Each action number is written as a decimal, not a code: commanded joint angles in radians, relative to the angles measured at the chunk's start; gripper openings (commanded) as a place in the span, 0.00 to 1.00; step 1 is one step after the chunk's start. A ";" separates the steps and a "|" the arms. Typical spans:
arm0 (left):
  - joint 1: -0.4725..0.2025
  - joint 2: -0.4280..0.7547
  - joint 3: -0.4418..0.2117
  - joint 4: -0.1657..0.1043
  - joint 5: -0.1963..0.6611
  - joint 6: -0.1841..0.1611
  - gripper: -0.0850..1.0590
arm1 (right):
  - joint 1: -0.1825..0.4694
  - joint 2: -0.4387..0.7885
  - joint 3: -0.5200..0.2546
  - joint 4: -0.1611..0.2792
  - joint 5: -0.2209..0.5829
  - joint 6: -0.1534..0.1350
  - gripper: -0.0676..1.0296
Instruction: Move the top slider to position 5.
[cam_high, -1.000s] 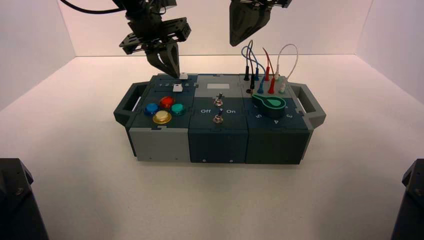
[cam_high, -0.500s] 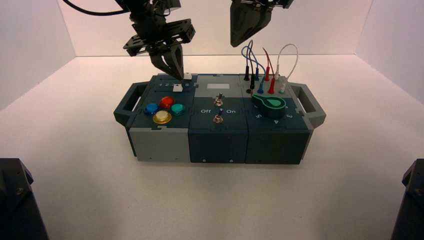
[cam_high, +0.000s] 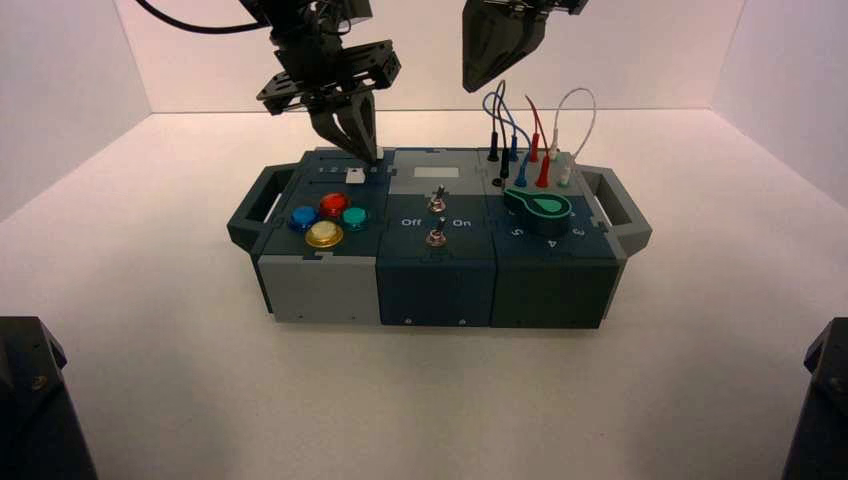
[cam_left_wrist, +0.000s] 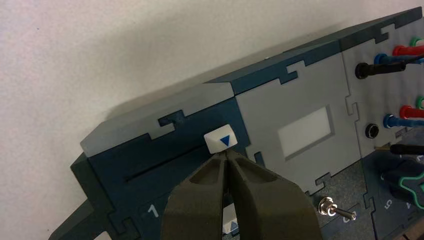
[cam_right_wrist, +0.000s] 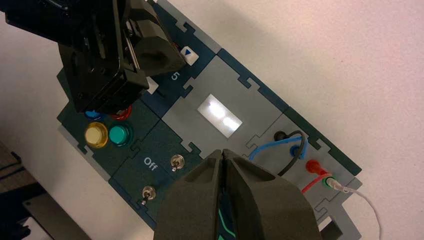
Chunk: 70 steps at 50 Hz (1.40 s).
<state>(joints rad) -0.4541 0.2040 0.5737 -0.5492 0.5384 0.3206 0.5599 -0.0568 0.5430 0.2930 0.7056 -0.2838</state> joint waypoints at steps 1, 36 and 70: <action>-0.008 -0.017 -0.028 -0.006 -0.003 -0.002 0.05 | -0.003 -0.031 -0.012 0.005 -0.002 0.002 0.04; -0.011 -0.018 -0.040 -0.006 0.031 0.000 0.05 | -0.003 -0.032 -0.014 0.003 -0.003 0.002 0.04; 0.031 -0.097 -0.037 0.032 0.094 0.005 0.05 | -0.003 -0.031 -0.012 0.003 -0.002 0.002 0.04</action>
<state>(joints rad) -0.4464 0.1503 0.5599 -0.5246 0.6320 0.3237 0.5599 -0.0568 0.5430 0.2930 0.7072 -0.2838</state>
